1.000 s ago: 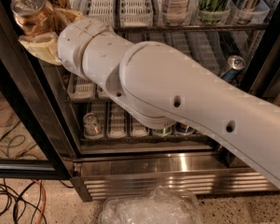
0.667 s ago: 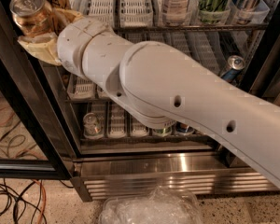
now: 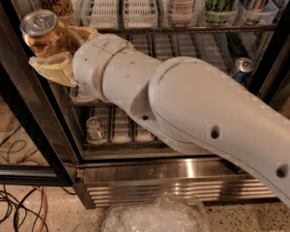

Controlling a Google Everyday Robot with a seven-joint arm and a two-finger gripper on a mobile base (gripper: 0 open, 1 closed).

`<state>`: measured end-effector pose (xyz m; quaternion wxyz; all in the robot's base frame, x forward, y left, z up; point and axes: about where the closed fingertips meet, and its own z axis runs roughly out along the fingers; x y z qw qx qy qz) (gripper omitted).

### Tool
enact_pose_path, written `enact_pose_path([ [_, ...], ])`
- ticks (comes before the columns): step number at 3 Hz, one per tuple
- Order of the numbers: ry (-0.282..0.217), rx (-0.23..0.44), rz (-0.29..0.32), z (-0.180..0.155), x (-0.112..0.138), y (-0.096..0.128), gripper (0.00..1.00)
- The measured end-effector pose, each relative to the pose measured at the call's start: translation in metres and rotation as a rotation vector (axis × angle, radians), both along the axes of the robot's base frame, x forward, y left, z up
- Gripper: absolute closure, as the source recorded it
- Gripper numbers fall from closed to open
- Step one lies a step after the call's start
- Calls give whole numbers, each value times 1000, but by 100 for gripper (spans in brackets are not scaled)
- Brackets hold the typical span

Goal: Pick orange can from top shelf of fridge

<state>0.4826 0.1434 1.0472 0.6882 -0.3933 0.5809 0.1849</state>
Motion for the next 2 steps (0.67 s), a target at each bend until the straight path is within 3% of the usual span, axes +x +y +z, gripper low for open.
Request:
enact_pose_path([
  [2, 92, -48, -69, -26, -37, -35, 100],
])
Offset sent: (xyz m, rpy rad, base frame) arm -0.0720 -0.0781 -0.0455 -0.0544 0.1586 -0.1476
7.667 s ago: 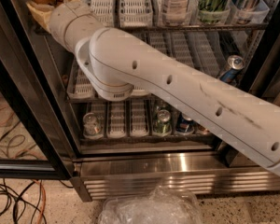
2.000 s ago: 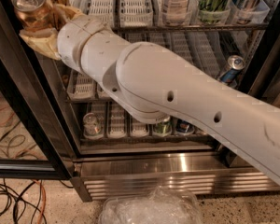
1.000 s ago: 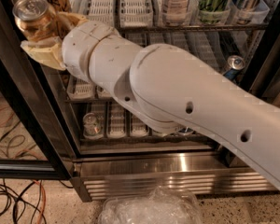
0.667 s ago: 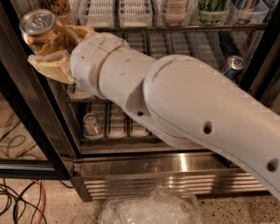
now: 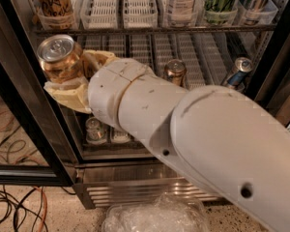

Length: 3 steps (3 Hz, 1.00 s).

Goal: Pick orange can from top shelf of fridge

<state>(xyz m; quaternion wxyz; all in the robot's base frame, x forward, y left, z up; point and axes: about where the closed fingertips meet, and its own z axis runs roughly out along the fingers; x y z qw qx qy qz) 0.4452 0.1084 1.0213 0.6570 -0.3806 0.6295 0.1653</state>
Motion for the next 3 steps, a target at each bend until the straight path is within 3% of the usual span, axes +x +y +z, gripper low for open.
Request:
enact_pose_path([
  [2, 102, -34, -110, -25, -22, -34, 100],
  [3, 101, -45, -166, -24, -19, -53, 100],
])
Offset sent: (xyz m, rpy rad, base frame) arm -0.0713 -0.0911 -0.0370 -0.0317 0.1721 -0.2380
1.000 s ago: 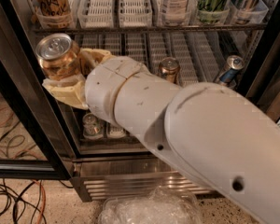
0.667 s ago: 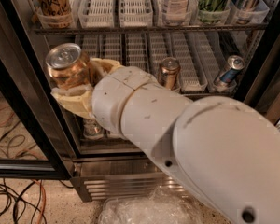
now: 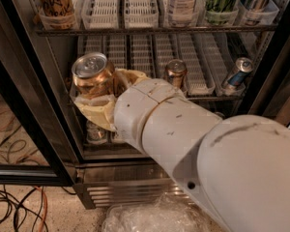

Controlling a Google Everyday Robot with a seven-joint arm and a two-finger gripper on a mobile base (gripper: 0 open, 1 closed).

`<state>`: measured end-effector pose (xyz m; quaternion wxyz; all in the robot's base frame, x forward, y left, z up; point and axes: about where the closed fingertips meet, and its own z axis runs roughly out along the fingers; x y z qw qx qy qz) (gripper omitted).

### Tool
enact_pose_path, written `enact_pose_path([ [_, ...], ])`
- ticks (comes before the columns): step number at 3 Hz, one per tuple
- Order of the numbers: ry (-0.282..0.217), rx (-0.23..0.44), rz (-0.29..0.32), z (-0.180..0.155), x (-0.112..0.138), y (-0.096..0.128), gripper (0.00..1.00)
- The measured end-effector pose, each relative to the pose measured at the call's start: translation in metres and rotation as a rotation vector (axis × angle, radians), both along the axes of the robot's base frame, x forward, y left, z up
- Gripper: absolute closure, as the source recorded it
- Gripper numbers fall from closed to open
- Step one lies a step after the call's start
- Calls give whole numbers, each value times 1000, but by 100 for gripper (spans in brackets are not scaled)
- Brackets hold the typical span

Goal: Pick orange can from top shelf of fridge

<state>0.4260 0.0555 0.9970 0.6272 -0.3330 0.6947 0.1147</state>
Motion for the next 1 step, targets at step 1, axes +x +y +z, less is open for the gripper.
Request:
enact_pose_path([
  [1, 0, 0, 0, 0, 0, 0, 100],
])
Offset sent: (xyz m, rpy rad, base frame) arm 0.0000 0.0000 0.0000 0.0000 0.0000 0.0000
